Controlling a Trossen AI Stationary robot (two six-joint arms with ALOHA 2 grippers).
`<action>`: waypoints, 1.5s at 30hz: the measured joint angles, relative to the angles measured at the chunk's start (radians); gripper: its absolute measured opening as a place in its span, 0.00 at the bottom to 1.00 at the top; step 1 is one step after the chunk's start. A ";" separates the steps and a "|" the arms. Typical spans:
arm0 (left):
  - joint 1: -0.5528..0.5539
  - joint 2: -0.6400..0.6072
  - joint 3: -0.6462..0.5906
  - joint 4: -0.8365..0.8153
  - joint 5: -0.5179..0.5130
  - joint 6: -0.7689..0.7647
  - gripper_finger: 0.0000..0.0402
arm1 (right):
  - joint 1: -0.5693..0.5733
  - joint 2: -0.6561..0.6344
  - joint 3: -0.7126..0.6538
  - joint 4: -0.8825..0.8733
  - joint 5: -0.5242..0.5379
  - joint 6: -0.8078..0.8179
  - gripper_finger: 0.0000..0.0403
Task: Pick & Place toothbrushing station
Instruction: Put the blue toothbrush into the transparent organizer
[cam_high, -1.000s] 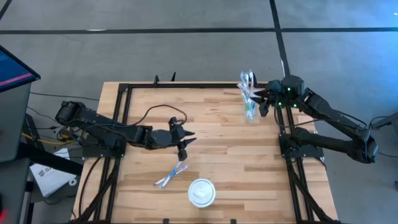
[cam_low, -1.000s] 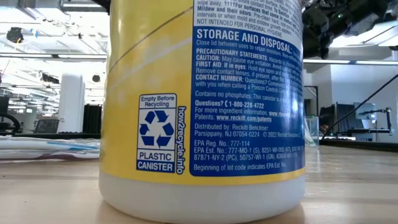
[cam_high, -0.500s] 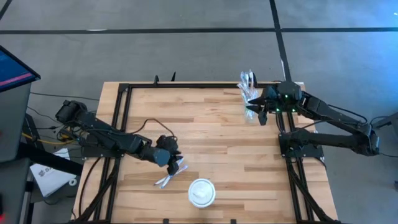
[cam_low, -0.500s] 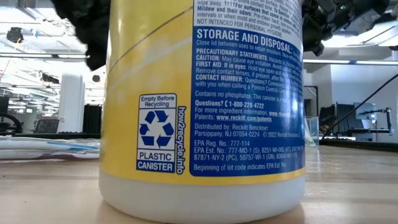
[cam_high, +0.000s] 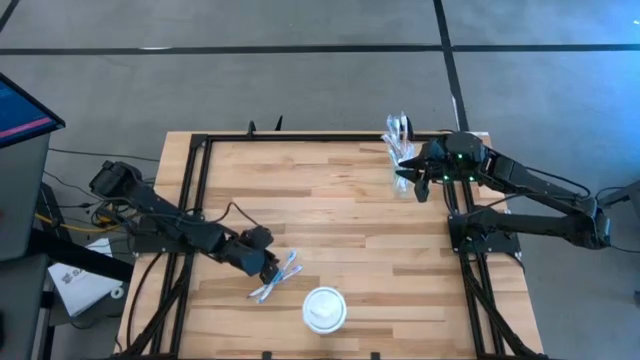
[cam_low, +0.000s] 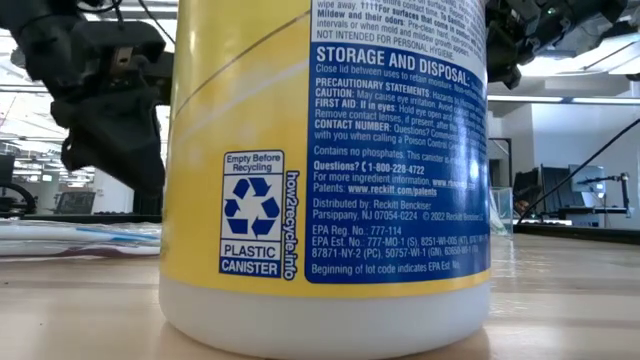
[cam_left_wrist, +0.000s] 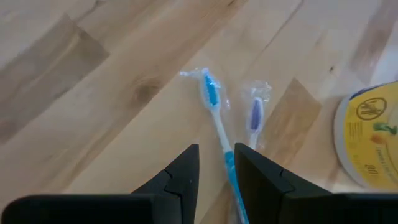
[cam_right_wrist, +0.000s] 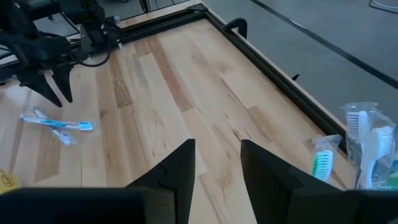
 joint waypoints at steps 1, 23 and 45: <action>-0.001 0.000 -0.013 0.025 0.001 -0.002 0.24 | 0.000 0.000 0.000 0.000 0.000 0.000 0.30; -0.003 0.110 -0.077 0.266 0.099 -0.076 0.24 | 0.000 0.000 0.000 0.000 0.030 0.000 0.30; -0.003 0.199 -0.074 0.338 0.097 -0.085 0.19 | 0.000 0.000 0.000 -0.005 0.044 0.000 0.30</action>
